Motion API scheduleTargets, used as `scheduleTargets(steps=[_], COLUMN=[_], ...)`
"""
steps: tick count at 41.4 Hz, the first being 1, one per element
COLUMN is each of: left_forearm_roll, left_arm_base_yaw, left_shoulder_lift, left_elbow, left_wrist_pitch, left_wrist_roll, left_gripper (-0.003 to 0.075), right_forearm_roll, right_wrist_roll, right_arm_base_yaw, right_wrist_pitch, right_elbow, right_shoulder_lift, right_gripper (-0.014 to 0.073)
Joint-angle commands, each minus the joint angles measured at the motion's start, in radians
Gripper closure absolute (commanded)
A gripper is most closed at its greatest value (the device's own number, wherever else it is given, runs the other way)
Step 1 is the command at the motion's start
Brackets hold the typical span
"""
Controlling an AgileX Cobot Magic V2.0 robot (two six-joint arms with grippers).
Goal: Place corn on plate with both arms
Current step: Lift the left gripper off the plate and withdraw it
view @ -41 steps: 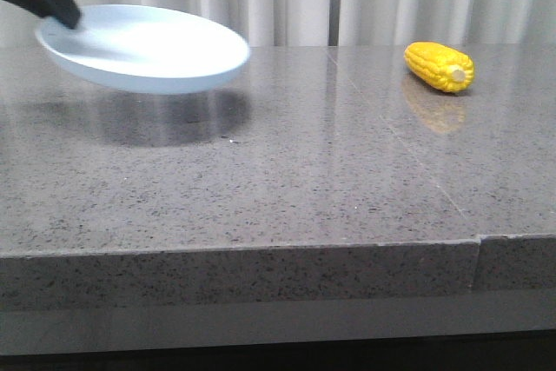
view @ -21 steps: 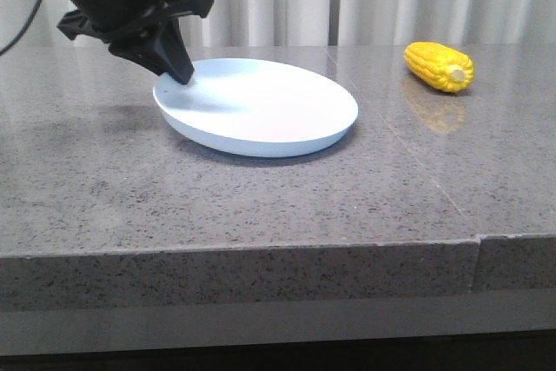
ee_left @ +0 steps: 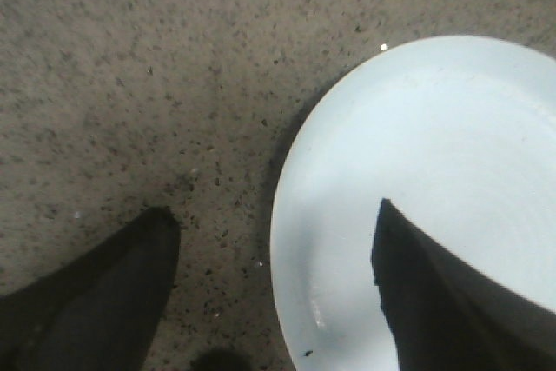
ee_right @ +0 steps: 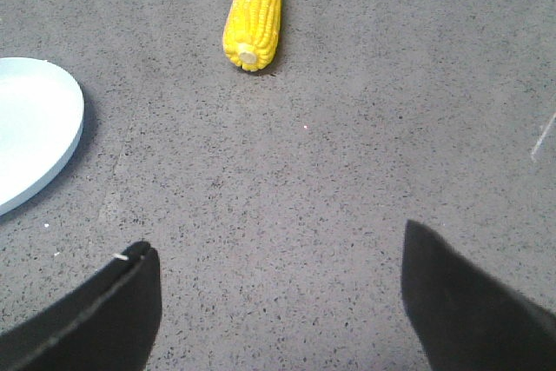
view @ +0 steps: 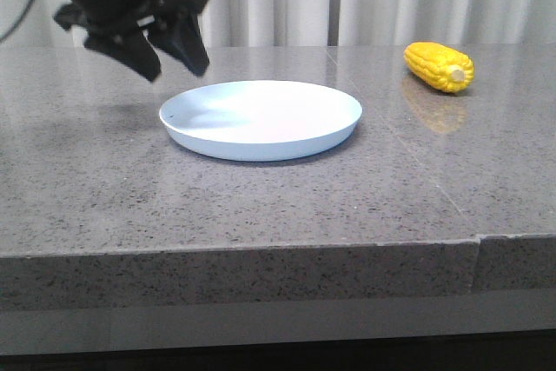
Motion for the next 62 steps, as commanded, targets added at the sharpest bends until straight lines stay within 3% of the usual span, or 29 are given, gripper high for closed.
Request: scheduleTargets(steps=[1, 14, 18, 26, 39, 52, 62], left_forearm_roll=[0.008, 0.2, 0.274, 0.467, 0.475, 0.475, 0.475], left_arm_base_yaw=[-0.025, -0.237, -0.286, -0.297, -0.297, -0.297, -0.297], left_shoulder_lift=[-0.137, -0.452, -0.548, -0.749, -0.944, -0.956, -0.956], left_elbow=[-0.03, 0.113, 0.204, 0.372, 0.462, 0.462, 0.462], left_wrist_pitch=[-0.009, 0.033, 0.055, 0.083, 0.09, 0.088, 0.088], left_wrist_roll=[-0.006, -0.004, -0.075, -0.295, -0.311, -0.311, -0.311], left_gripper=[0.0227, 0.0227, 0.0227, 0.0227, 0.0227, 0.0227, 0.0227], right_forearm_roll=[-0.006, -0.006, -0.006, 0.013, 0.016, 0.024, 0.029], right_wrist_roll=[-0.009, -0.009, -0.009, -0.008, -0.008, -0.016, -0.021], right_arm_base_yaw=[-0.005, -0.005, -0.005, -0.005, -0.005, -0.004, 0.01], right_wrist_pitch=[-0.066, -0.066, -0.066, -0.066, -0.101, 0.029, 0.036], right_elbow=[-0.033, -0.033, -0.033, -0.033, -0.042, -0.265, -0.469], right_shoulder_lift=[0.01, 0.01, 0.01, 0.01, 0.025, 0.313, 0.608], right_gripper=[-0.0001, -0.0001, -0.0001, -0.0001, -0.0001, -0.0001, -0.0001])
